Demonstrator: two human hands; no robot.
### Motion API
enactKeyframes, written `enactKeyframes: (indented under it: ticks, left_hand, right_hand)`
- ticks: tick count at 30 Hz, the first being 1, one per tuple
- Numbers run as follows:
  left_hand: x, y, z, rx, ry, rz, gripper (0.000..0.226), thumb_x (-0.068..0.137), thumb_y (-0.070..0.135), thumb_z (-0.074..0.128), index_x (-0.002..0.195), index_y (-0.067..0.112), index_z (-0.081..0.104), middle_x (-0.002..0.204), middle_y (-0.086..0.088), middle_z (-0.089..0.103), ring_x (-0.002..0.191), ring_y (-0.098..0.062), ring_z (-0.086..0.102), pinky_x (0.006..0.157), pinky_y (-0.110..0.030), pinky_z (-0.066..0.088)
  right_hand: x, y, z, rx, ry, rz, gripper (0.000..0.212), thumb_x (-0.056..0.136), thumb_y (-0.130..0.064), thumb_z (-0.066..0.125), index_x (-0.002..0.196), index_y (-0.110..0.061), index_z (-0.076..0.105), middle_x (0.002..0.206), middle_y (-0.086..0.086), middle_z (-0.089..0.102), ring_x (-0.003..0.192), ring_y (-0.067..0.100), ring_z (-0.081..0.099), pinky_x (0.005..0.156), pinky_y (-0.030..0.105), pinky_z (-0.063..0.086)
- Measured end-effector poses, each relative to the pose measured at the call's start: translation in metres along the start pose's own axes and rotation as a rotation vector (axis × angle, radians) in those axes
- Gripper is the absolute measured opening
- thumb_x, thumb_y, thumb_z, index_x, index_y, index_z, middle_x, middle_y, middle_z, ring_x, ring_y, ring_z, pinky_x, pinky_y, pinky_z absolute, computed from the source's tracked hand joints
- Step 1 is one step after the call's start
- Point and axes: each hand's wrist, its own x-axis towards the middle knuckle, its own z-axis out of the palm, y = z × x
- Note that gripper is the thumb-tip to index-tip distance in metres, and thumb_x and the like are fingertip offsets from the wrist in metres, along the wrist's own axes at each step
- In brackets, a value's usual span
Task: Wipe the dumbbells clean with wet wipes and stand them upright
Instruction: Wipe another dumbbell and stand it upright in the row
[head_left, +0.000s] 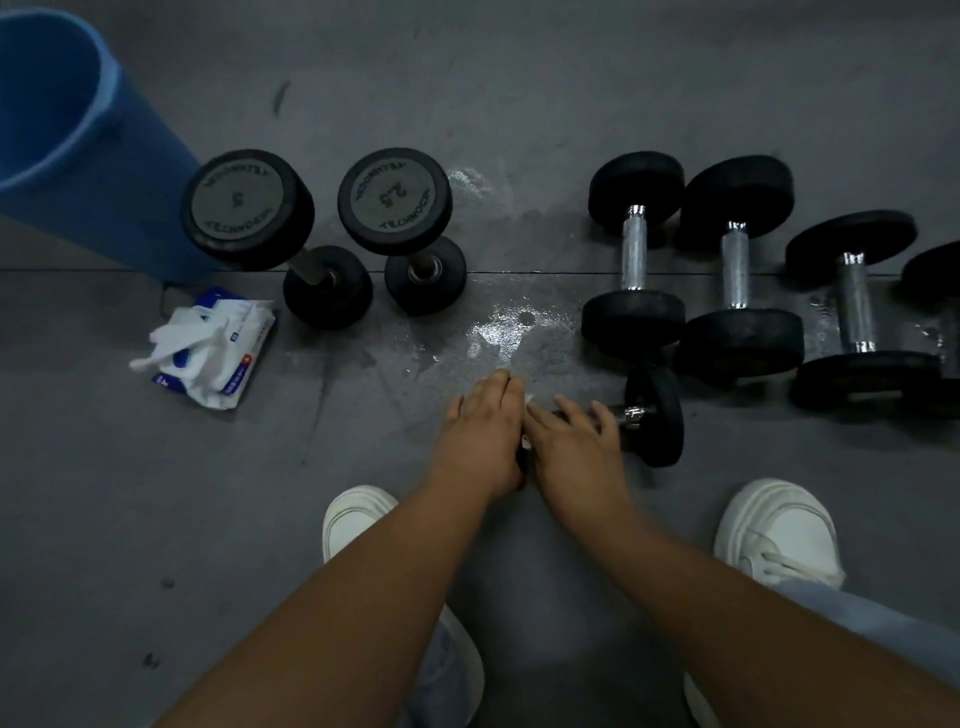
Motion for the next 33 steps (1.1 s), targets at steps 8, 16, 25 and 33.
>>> enactKeyframes:
  ticks: [8,16,25,33]
  left_hand:
    - [-0.002,0.001,0.002,0.019,0.016,-0.008,0.105,0.074,0.034,0.076,0.155,0.019,0.009,0.163,-0.001,0.007,0.151,-0.02,0.009,0.12,-0.044,0.012]
    - [-0.003,0.001,0.003,0.01,0.017,-0.01,0.102,0.075,0.03,0.073,0.155,0.018,0.01,0.163,-0.001,0.007,0.151,-0.02,0.008,0.12,-0.044,0.012]
    - [-0.002,0.001,0.0,-0.009,-0.005,-0.011,0.106,0.075,0.034,0.075,0.156,0.019,0.007,0.164,-0.001,0.004,0.151,-0.019,0.006,0.121,-0.044,0.011]
    - [0.0,-0.001,0.001,0.004,0.016,0.0,0.101,0.076,0.031,0.073,0.155,0.018,0.011,0.163,-0.002,0.007,0.151,-0.019,0.009,0.119,-0.042,0.012]
  right_hand:
    - [-0.018,-0.001,0.001,0.004,-0.037,-0.014,0.052,0.079,-0.023,0.066,0.13,-0.03,0.057,0.136,-0.011,0.056,0.13,0.024,0.048,0.103,0.048,0.024]
    - [-0.023,-0.006,0.003,-0.016,-0.039,0.006,0.054,0.088,-0.027,0.032,0.138,-0.024,0.052,0.142,-0.007,0.051,0.134,0.026,0.044,0.104,0.049,0.019]
    - [-0.015,0.002,-0.003,0.078,0.059,-0.052,0.037,0.074,-0.029,0.074,0.11,-0.034,0.069,0.117,-0.015,0.067,0.118,0.021,0.058,0.103,0.045,0.021]
    - [0.008,0.004,-0.007,0.254,0.125,0.026,0.008,0.081,-0.024,0.06,0.085,-0.027,0.067,0.08,-0.007,0.065,0.093,0.018,0.058,0.099,0.036,0.027]
